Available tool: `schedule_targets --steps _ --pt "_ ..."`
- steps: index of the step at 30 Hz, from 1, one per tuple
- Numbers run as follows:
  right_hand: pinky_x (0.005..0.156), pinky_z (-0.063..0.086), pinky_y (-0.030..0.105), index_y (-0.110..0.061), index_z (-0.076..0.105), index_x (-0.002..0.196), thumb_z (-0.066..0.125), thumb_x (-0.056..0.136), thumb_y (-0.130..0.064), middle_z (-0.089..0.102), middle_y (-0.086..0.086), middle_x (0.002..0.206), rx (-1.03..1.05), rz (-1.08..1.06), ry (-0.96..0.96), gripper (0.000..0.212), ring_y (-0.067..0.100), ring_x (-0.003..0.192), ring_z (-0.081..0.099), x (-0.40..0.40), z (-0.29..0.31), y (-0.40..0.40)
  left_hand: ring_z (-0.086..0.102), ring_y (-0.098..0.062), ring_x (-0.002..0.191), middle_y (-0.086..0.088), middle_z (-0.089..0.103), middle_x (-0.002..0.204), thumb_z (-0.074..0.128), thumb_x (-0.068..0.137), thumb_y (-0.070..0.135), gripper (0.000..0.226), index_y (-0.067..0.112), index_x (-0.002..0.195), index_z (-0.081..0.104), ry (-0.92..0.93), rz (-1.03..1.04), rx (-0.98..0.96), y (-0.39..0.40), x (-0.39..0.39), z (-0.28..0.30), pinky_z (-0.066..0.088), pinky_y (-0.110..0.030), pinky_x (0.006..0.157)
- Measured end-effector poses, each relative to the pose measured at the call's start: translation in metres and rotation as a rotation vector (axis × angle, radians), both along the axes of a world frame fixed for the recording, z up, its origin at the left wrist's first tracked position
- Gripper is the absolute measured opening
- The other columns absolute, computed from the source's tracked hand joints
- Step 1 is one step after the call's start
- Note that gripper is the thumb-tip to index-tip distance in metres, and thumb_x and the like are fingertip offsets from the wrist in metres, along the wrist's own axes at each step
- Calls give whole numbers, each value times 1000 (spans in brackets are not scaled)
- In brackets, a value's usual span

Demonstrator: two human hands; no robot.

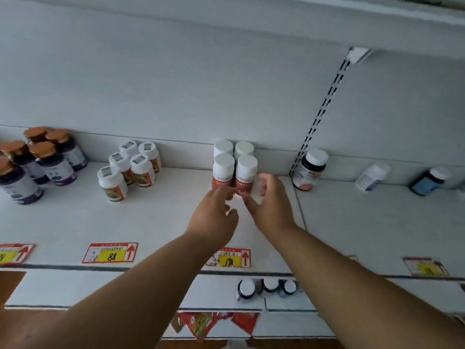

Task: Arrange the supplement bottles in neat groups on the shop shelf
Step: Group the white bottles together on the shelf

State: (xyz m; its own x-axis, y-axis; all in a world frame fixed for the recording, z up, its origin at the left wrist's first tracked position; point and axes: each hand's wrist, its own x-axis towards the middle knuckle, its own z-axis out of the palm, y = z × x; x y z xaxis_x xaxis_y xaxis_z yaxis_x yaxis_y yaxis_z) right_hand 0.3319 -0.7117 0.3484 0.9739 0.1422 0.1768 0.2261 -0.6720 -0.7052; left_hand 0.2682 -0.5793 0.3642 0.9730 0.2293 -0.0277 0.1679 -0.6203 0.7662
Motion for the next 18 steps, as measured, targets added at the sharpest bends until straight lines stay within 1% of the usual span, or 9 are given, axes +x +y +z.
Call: schedule_targets --steps 2,4,8,10,12,14,15,16,18 --pt "81 40 21 -18 45 131 74 85 -29 53 0 121 7 -50 -29 55 10 102 52 -28 8 6 55 -7 101 9 55 130 60 94 18 44 31 135 50 -24 -47 24 13 -20 2 53 -27 89" --pt "83 42 22 -19 44 134 73 86 -29 52 -1 124 18 -86 -45 57 8 103 51 -60 15 14 55 -6 104 9 55 132 60 94 17 45 29 136 49 -60 -119 80 28 -44 2 52 -25 91" --pt "84 43 20 -21 48 133 71 88 -29 49 -2 126 -25 -115 -116 51 11 109 53 -132 20 33 54 -14 120 6 52 138 62 92 21 49 29 138 47 -172 -290 299 62 -98 0 49 -34 102" --pt "84 42 14 -22 51 131 71 88 -28 49 -2 129 -61 -124 -121 48 11 112 54 -167 18 37 52 -17 122 5 52 138 62 93 24 48 28 138 47 -182 -354 373 70 -127 -2 47 -35 103" --pt "84 41 7 -22 53 130 71 88 -27 49 -2 129 -68 -108 -106 46 9 111 54 -198 12 40 55 -18 119 4 54 135 63 92 23 46 27 136 50 -182 -403 371 75 -155 -9 48 -33 99" --pt "86 49 16 -22 54 128 71 88 -28 50 -3 127 -69 -81 -75 44 8 109 55 -224 -5 42 59 -19 114 3 57 131 65 90 22 44 26 132 54 -173 -451 362 78 -179 -22 50 -32 93" --pt "85 52 22 -23 55 127 70 88 -29 50 -4 125 -74 -70 -51 43 7 107 54 -234 -17 43 59 -19 115 3 58 131 65 90 23 43 26 132 55 -149 -471 374 79 -189 -31 50 -32 94" --pt "84 53 25 -23 55 127 71 88 -29 51 -5 123 -79 -64 -21 43 8 106 54 -243 -30 42 57 -19 118 4 56 134 64 91 24 44 27 133 54 -121 -479 394 79 -196 -42 49 -33 97" --pt "85 53 27 -24 54 129 70 88 -28 51 -5 125 -72 -47 73 44 10 109 55 -255 -65 38 49 -17 127 6 50 140 61 93 25 45 29 137 51 -29 -459 407 75 -207 -68 44 -32 106"
